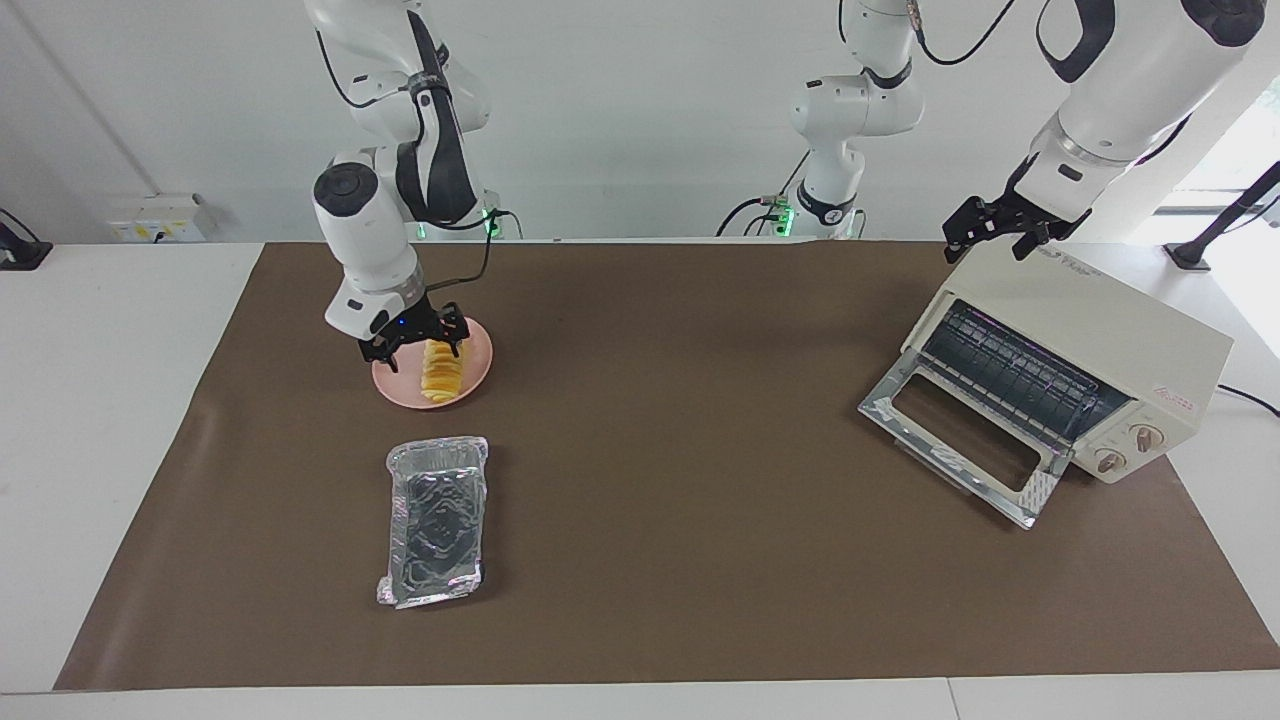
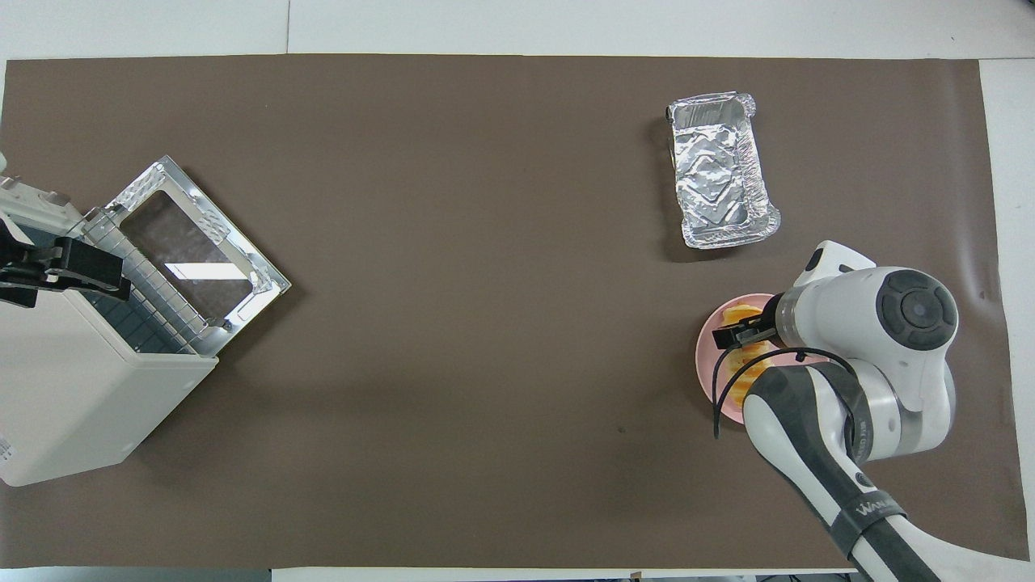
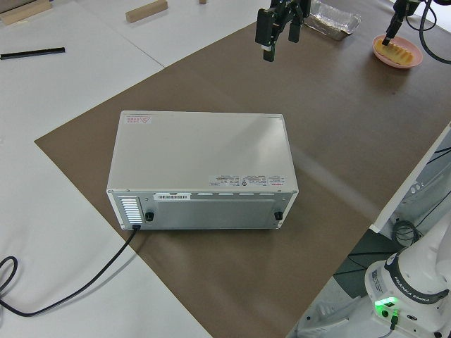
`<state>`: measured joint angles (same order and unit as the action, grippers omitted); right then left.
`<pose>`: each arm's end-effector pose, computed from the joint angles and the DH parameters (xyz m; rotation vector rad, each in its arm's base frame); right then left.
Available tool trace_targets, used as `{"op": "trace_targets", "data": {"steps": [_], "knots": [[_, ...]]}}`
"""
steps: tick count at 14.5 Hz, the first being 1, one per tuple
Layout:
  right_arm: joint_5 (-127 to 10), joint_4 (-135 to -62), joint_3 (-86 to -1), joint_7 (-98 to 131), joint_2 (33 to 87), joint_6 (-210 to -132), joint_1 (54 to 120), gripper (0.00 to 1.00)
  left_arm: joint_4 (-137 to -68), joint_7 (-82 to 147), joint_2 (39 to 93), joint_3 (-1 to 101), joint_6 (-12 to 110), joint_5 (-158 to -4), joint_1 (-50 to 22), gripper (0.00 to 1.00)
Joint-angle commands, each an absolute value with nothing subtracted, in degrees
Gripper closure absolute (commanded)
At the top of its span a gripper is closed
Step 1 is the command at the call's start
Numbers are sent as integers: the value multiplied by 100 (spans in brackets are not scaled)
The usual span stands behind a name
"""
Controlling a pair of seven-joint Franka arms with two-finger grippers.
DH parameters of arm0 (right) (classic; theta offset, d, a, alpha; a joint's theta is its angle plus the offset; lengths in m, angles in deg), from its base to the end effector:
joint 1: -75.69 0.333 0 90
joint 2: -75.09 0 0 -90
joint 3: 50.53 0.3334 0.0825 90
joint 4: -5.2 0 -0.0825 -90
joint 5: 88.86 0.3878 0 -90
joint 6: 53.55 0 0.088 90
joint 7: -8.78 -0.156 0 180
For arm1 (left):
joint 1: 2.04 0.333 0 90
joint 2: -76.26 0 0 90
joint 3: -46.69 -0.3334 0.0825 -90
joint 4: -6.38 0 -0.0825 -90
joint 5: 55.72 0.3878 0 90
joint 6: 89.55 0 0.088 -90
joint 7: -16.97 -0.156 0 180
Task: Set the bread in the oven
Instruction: 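Grasp the bread slices with the right gripper and lift them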
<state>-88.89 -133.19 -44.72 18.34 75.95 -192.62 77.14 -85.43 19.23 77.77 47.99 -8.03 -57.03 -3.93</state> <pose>0.4884 0.0621 0.2836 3.1051 0.4597 0.0420 0.5240 -0.0332 0.5814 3.1173 -0.0278 -0.2407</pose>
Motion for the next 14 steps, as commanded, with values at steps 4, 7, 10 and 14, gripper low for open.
{"op": "trace_targets", "data": {"steps": [4, 7, 10, 14], "knots": [[-8833, -13692, -4472, 1905, 7791, -19409, 7771, 28, -8705, 1934, 7934, 4809, -773, -5765, -336, 0], [-8833, -13701, -4472, 1862, 7799, -19383, 7771, 100, -8705, 1934, 7934, 4809, -781, -5765, -336, 0], [-8833, -13535, -4472, 1897, 7773, -19173, 7754, 100, -8705, 1934, 7934, 4809, -773, -5765, -336, 0], [-8763, -11615, -4472, 1889, 7274, -17330, 7727, 100, -8705, 1934, 7925, 4809, -781, -5765, -336, 0]]}}
